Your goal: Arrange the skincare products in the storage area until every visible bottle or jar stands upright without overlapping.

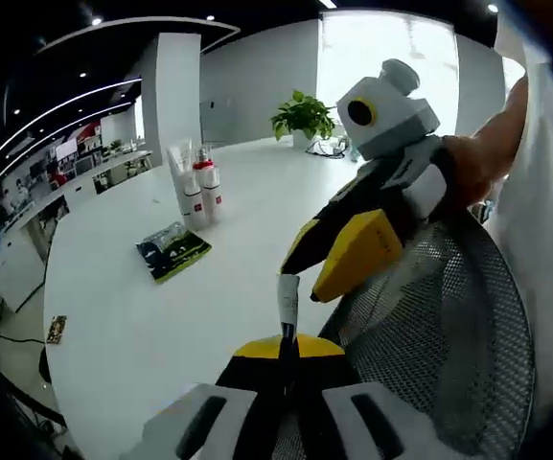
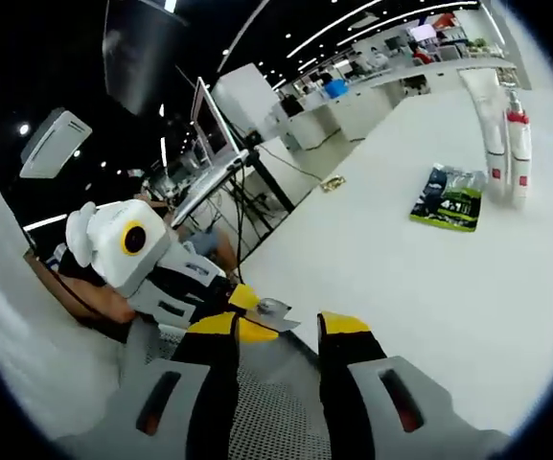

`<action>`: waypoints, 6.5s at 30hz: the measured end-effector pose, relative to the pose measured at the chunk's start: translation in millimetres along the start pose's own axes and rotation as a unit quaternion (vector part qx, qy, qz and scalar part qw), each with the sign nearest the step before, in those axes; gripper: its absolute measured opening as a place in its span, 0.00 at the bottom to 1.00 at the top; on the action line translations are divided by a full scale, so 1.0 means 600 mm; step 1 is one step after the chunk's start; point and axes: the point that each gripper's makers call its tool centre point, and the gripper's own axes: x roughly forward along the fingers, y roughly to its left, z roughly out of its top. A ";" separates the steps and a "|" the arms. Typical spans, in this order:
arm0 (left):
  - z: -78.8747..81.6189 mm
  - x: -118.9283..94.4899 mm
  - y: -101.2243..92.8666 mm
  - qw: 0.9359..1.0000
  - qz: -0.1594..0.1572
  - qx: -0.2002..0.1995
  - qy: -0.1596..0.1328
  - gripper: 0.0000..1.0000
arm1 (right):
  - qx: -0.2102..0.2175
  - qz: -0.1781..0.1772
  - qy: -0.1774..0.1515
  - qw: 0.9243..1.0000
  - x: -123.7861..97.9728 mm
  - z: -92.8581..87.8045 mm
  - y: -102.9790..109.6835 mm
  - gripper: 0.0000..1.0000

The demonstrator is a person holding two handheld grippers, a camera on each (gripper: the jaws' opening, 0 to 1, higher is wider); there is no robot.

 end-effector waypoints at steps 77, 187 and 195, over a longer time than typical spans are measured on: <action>-0.076 0.000 -0.075 0.989 -0.089 -0.016 0.120 0.01 | -0.191 0.040 0.116 0.974 -0.017 -0.086 0.051 0.00; 0.080 -0.039 -0.045 0.968 -0.204 -0.111 -0.096 0.01 | -0.235 0.142 0.183 0.944 -0.081 0.019 0.033 0.00; 0.111 -0.060 -0.015 0.945 -0.217 -0.196 -0.145 0.00 | -0.165 0.146 0.032 0.975 -0.071 0.091 0.035 0.10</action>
